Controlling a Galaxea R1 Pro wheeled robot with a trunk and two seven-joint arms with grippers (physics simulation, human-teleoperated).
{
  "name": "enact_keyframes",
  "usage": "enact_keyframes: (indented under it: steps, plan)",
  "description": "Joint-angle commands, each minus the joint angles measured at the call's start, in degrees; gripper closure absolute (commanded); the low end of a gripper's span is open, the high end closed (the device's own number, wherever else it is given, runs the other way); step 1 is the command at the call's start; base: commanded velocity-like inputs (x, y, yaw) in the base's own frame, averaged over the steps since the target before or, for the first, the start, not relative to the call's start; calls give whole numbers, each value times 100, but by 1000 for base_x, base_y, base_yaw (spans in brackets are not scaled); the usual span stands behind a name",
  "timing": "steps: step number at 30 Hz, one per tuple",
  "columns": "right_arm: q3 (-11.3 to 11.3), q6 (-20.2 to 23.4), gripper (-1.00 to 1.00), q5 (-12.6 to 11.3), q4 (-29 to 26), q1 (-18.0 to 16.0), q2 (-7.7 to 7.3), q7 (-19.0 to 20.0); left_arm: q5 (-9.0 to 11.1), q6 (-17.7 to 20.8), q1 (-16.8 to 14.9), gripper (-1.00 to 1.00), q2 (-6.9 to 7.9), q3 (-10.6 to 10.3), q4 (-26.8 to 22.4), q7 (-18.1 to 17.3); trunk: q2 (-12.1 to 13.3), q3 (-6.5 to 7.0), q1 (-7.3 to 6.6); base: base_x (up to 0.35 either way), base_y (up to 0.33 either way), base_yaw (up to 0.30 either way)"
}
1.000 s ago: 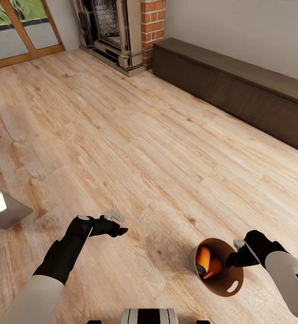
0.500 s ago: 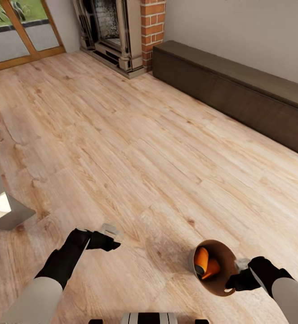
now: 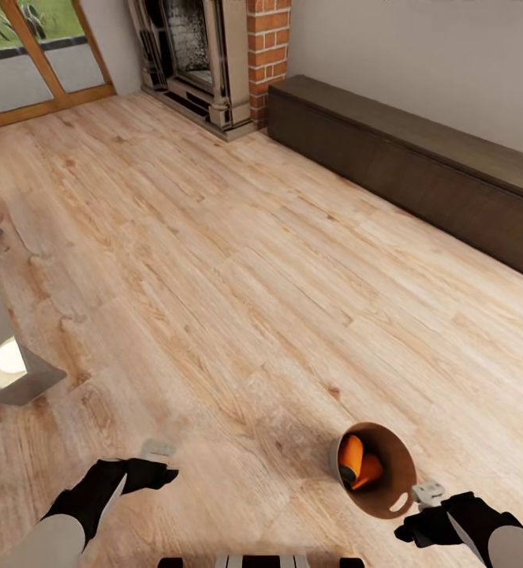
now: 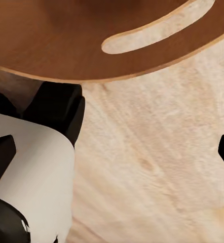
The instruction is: Put the three can of soda from the living room inside the tash can in the kitchen.
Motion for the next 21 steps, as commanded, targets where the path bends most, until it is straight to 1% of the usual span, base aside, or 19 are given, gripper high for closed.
enact_keyframes:
  steps: [1, 2, 3, 7, 8, 10, 14, 18, 21]
  plan:
    - [0, -27, -100, 0, 6, 4, 3, 0, 3, -129, 10, -100, 42, 63, 122, 22, 42, 19, -23, 0, 0, 0]
    - [1, -48, -100, 0, 13, 8, 7, 0, 3, -255, 18, -100, 80, 119, 235, 40, 82, 37, -45, 0, 0, 0]
    - [1, -48, -100, 0, 13, 8, 7, 0, 3, -255, 18, -100, 80, 119, 235, 40, 122, 55, -66, 0, 0, 0]
    - [1, -117, -100, -1, 40, 61, 14, -5, 3, -693, 65, -100, 208, 264, 621, 81, 282, 126, -154, 0, 0, 0]
    - [-2, -193, -100, -1, 52, 112, 12, -6, 5, -890, 124, -100, 264, 302, 763, 91, 322, 144, -176, 0, 0, 0]
    - [-4, -305, -100, -1, 65, 172, 10, -7, 6, -1071, 199, -100, 300, 326, 858, 97, 403, 180, -220, 0, 0, 0]
    - [-6, -545, -100, -1, 128, 277, 7, -63, 53, -1348, 379, -100, 338, 351, 959, 106, 563, 252, -308, 0, 0, 0]
    - [-15, -731, -100, -15, 212, 326, -9, -245, 145, -1567, 570, -100, 354, 362, 1003, 113, 723, 324, -396, 0, 0, 0]
    - [-58, -816, -100, -65, 274, 349, -19, -357, 178, -1804, 736, -100, 359, 365, 1024, 124, 844, 378, -462, 0, 0, 0]
